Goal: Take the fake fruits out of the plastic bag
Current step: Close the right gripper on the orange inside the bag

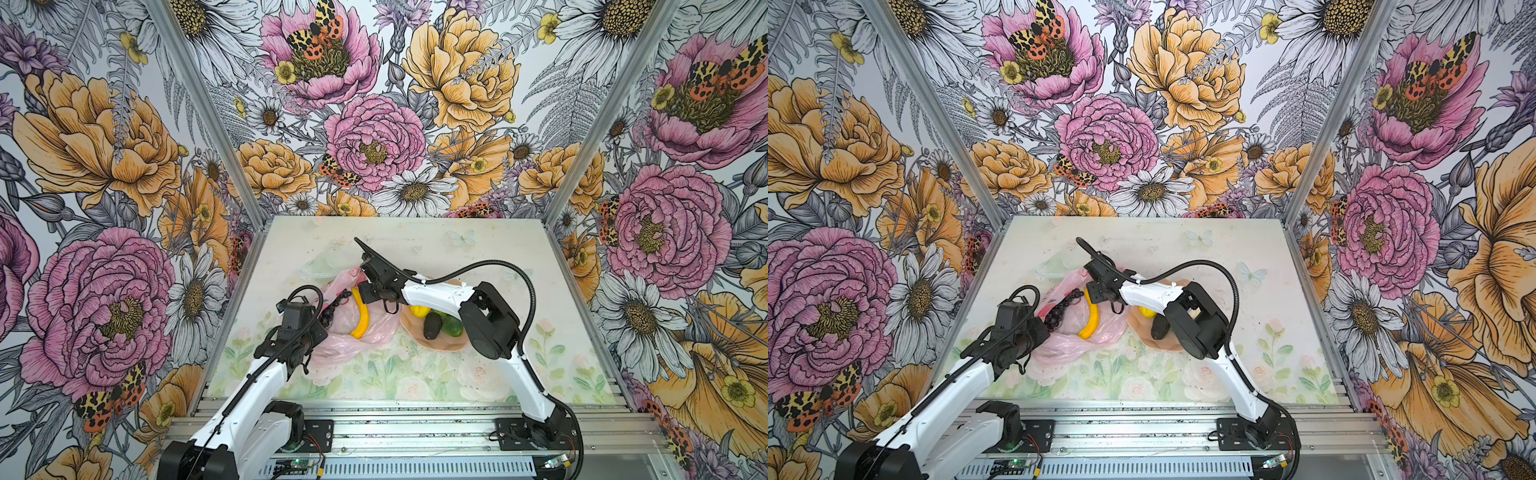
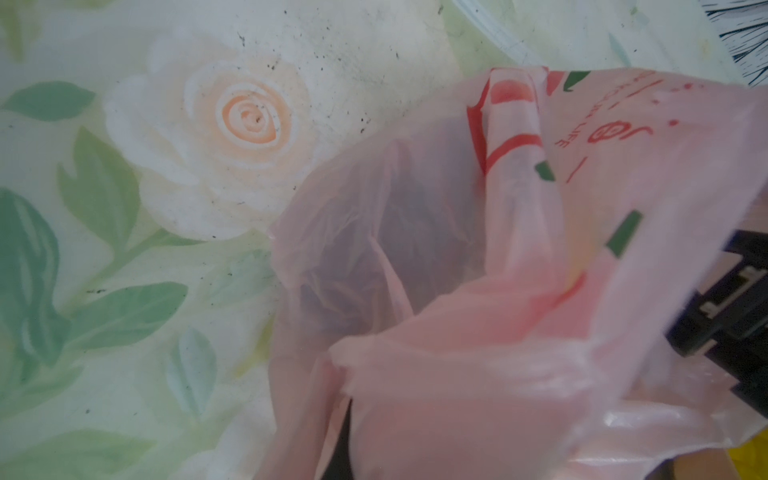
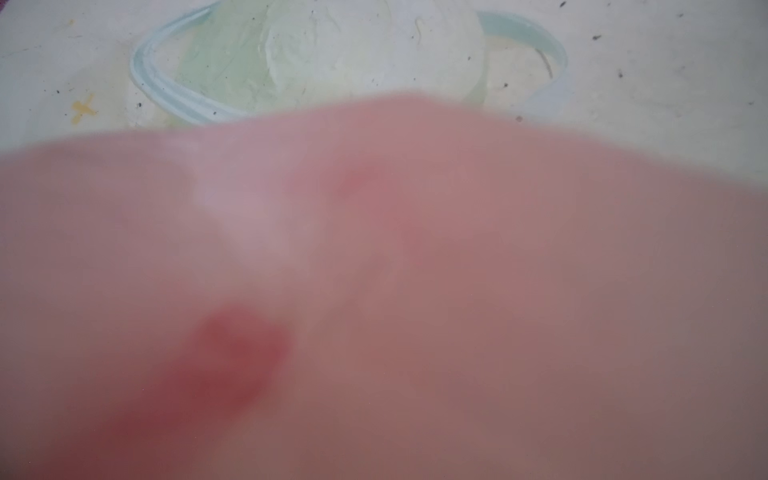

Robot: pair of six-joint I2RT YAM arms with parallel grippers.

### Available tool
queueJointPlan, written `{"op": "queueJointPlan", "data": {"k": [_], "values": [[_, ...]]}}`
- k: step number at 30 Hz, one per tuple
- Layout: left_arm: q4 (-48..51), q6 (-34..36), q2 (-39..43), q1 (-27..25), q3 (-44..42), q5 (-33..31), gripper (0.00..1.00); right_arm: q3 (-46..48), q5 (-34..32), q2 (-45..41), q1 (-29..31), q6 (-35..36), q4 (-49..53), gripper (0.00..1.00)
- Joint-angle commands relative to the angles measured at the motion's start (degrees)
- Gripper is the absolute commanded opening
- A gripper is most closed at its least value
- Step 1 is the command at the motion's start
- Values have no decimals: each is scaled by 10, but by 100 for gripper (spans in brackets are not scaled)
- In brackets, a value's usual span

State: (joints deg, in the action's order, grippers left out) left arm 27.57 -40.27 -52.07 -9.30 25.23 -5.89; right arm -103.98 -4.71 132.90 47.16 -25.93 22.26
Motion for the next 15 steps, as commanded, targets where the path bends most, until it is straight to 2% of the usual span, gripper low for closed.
{"op": "queueJointPlan", "data": {"k": [1, 4, 9, 15], "values": [[-11, 11, 9, 6, 7, 10, 0, -19, -15, 7, -4, 8, -5, 64], [-12, 10, 9, 7, 7, 11, 0, -21, -18, 4, -4, 7, -5, 65], [-12, 13, 8, 9, 8, 11, 0, -28, -19, 4, -6, 12, -5, 59], [-12, 13, 9, 9, 6, 13, 0, -53, -17, 18, -7, 14, -5, 64]]}}
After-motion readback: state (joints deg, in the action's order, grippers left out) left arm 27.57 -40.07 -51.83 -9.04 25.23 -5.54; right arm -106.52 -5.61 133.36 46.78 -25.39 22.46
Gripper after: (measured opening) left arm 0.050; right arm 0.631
